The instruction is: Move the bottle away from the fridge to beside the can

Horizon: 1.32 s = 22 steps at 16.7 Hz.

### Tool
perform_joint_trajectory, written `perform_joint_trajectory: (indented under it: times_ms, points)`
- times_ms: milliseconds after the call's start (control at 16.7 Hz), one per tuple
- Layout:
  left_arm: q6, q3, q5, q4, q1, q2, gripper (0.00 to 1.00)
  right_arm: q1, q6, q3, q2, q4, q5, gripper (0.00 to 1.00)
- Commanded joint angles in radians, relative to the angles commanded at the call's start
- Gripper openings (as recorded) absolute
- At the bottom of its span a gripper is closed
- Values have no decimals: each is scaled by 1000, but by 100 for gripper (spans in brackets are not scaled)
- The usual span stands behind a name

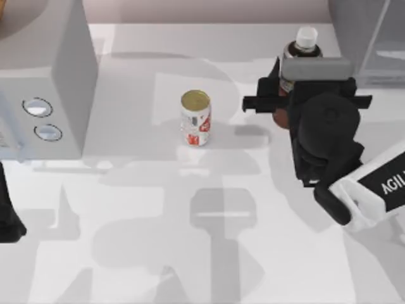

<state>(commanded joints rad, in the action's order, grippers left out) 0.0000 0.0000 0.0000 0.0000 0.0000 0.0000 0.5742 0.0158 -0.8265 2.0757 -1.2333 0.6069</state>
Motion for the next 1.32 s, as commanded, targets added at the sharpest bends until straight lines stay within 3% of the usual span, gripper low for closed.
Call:
perform_joint_trajectory:
  times_ms: [780,1320]
  points:
    - [0,0,0,0,0,0,100,0,0,0,0,0,0,98]
    - [0,0,0,0,0,0,100,-1,0,0,0,0,0,100]
